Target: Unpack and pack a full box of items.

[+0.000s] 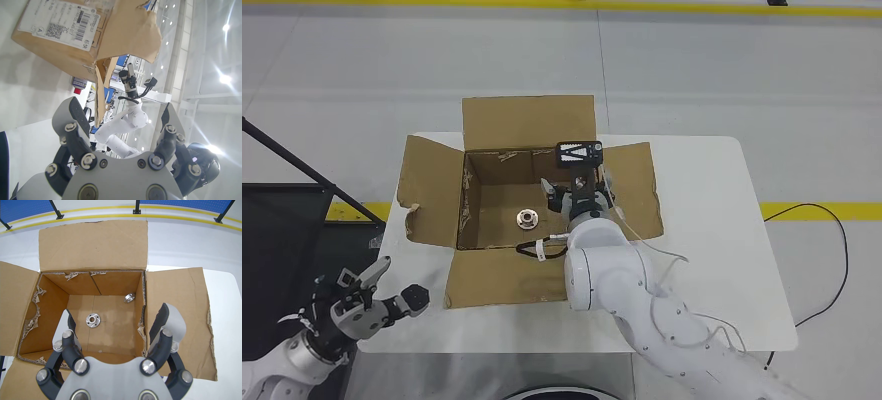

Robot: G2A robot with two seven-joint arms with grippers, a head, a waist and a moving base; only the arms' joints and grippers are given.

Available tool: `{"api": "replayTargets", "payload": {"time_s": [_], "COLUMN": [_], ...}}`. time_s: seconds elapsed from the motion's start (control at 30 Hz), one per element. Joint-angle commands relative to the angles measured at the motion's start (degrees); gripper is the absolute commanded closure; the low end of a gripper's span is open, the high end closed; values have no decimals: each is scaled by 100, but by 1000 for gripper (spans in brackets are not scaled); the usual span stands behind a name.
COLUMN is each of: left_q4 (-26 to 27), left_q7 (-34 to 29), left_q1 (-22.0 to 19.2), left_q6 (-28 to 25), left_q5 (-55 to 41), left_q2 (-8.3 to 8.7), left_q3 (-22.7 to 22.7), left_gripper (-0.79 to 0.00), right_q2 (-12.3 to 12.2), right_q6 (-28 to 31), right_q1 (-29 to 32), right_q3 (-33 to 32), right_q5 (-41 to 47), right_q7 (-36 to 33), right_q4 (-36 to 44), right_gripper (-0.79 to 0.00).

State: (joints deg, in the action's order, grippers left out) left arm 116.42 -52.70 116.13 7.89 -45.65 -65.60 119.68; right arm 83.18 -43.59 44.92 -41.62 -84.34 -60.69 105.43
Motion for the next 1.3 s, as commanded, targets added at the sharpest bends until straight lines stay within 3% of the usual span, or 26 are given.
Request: {"api": "replayTargets", "payload": {"time_s": [0.0,0.13,0.23,0.33,0.5,0.63,0.83,1.27], "left_q4": [-18,-46,-32,-15,-20,-36,-98,-261], "left_q7": [-21,-46,-64,-73,-83,-100,-105,-97], "left_q1": [26,51,45,17,-11,-11,-18,-60], "left_q6": [-17,-37,-3,37,76,99,105,68], "left_q5": [-20,-45,-12,37,72,85,42,-51], "left_q2": [-2,-3,1,8,17,22,24,26], "left_q3": [26,62,57,32,20,29,50,67], "left_gripper": [-785,-785,-785,-785,-785,-785,-785,-785], "right_q2": [0,0,34,156,485,810,1256,1276], "right_q6": [0,0,313,211,-123,-751,-1139,-1133], "right_q1": [0,0,139,102,-290,-676,-961,-978], "right_q3": [0,0,83,204,618,798,516,500], "right_q5": [0,0,75,185,291,472,1293,1351], "right_q7": [0,0,389,699,900,783,1139,1133], "right_q4": [0,0,-64,-309,-1192,-2034,-3213,-3248], "right_gripper": [-785,-785,-785,-785,-785,-785,-785,-785]}}
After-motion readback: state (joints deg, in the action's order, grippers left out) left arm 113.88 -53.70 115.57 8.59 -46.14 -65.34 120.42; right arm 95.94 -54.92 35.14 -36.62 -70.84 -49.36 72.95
